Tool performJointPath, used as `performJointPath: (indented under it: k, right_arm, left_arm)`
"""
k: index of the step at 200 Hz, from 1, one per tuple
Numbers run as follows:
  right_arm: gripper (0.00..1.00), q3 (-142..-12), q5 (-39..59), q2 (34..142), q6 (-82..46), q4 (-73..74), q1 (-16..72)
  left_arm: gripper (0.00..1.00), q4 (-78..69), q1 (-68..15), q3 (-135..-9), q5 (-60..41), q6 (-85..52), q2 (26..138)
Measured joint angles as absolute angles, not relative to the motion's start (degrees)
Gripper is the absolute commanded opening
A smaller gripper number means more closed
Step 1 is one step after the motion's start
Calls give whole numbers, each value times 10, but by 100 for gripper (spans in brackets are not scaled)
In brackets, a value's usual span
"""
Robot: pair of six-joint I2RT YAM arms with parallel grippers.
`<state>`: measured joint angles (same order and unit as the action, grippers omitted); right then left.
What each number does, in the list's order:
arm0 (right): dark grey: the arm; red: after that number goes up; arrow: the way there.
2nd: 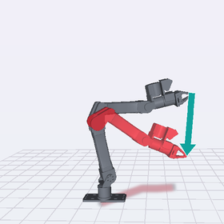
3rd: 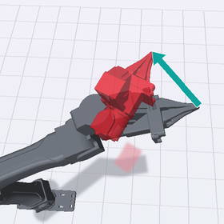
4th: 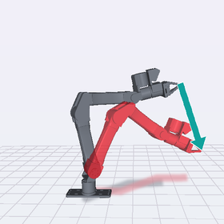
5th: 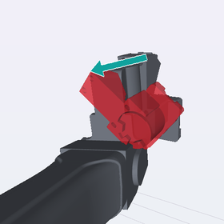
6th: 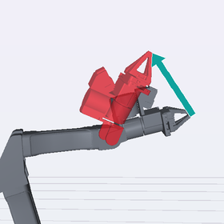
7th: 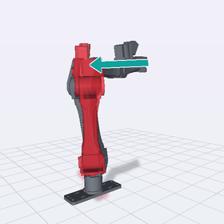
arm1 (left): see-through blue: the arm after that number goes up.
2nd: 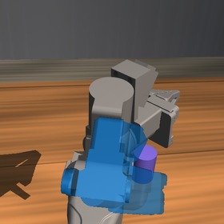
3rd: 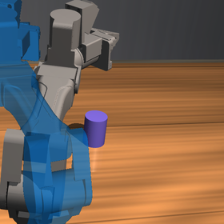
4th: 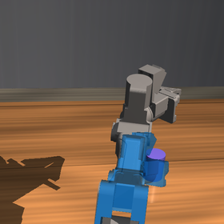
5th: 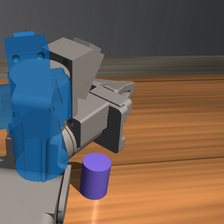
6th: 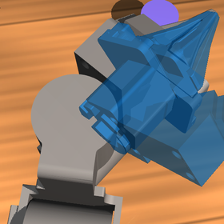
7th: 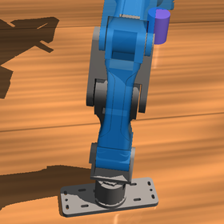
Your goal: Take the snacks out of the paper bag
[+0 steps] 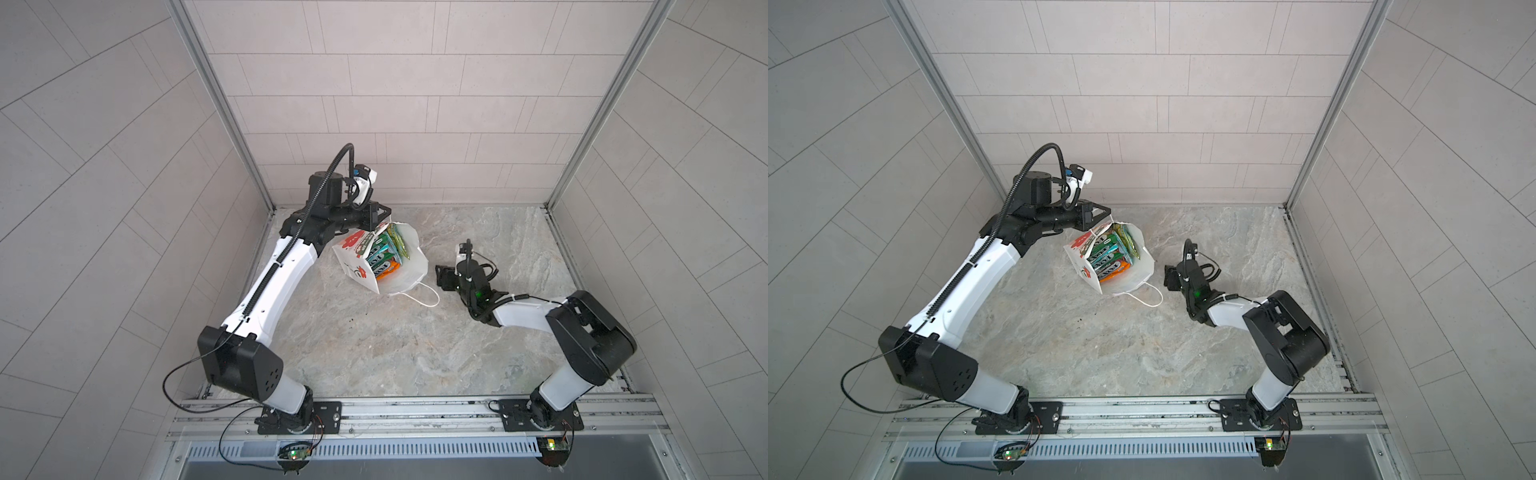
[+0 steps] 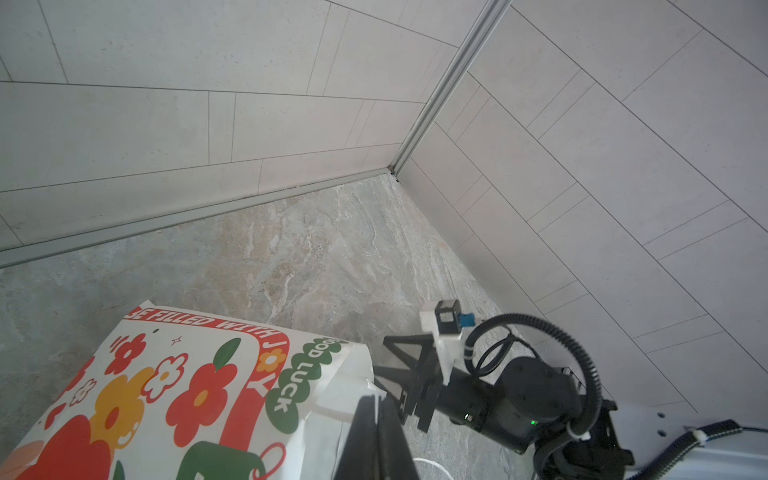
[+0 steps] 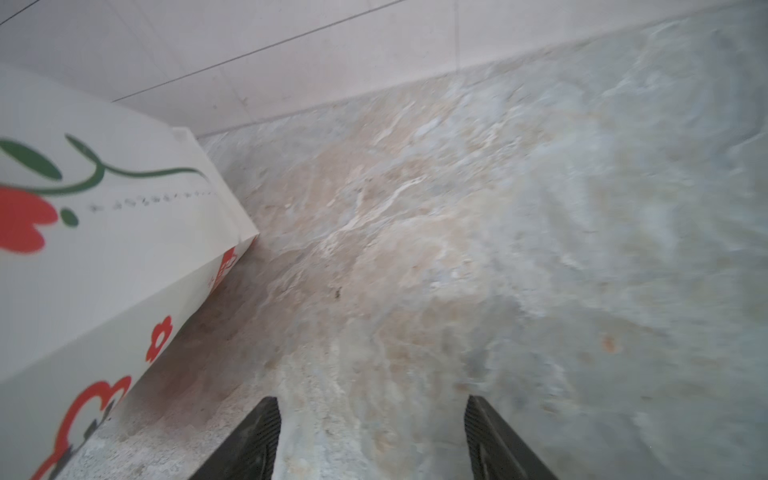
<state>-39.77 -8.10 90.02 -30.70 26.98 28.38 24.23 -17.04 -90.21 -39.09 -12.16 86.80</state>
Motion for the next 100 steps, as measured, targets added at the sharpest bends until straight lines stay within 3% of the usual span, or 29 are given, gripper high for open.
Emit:
performJointPath:
  k: [37,100]
  right_arm:
    - [74,-426,-70,766,-245,127,264]
    - [73,-521,121,675,-181,11,302]
  left_arm:
    - [0,221,-192,-873,-382,-121,856]
    - [0,197,-198,-835,-352,-146,825]
